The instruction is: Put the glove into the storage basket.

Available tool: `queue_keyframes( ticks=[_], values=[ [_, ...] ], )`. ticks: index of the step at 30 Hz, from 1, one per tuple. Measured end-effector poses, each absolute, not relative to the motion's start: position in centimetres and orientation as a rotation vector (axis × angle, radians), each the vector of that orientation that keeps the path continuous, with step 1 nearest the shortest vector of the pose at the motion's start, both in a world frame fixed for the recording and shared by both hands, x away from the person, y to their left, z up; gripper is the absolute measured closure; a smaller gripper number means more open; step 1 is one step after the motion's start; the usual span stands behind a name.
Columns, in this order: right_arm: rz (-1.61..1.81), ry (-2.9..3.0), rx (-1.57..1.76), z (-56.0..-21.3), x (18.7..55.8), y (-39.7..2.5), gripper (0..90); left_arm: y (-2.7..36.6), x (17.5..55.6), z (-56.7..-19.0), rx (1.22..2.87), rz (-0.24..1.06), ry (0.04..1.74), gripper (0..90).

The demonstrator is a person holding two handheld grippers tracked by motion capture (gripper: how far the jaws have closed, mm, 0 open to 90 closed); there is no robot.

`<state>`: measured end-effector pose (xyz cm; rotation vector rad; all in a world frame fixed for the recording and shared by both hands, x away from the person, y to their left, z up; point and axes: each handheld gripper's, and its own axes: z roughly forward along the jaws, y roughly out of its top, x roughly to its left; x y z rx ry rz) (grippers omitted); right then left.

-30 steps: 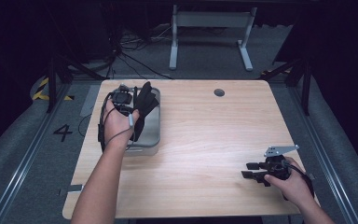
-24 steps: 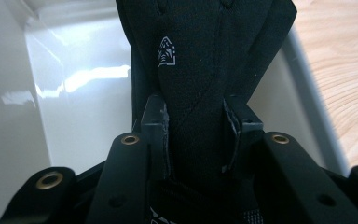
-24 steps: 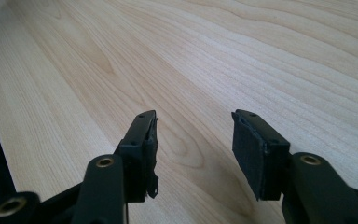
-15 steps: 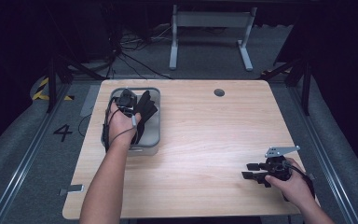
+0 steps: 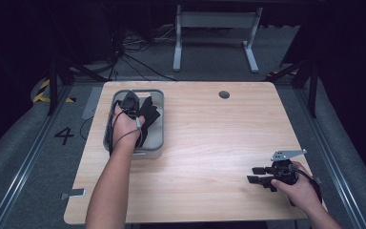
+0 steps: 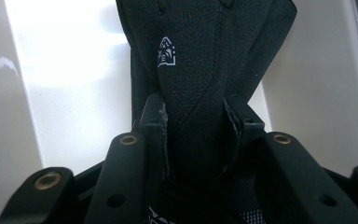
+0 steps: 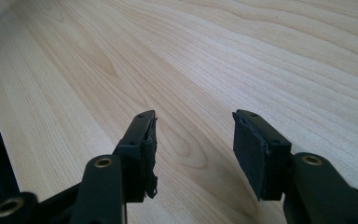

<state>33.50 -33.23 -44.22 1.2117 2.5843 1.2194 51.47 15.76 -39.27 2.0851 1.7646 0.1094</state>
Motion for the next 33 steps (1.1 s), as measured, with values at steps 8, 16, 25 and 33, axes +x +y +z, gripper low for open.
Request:
queue_keyframes(
  ticks=[8,16,25,33],
  values=[
    [1.221,2.577,1.21,-44.2,33.4,-33.3,50.2,15.7,51.6,-39.4,2.076,0.136,1.762,53.5],
    [1.215,2.574,1.213,-44.2,33.5,-33.4,50.0,15.7,50.8,-38.2,2.078,0.192,1.691,39.3],
    [1.214,2.571,1.213,-44.2,33.6,-33.3,49.7,15.8,49.3,-36.3,2.057,0.193,1.584,39.1],
    [1.23,2.559,1.211,-43.9,34.1,-33.5,49.6,15.9,47.4,-34.9,2.052,0.211,1.526,40.3]
  ],
)
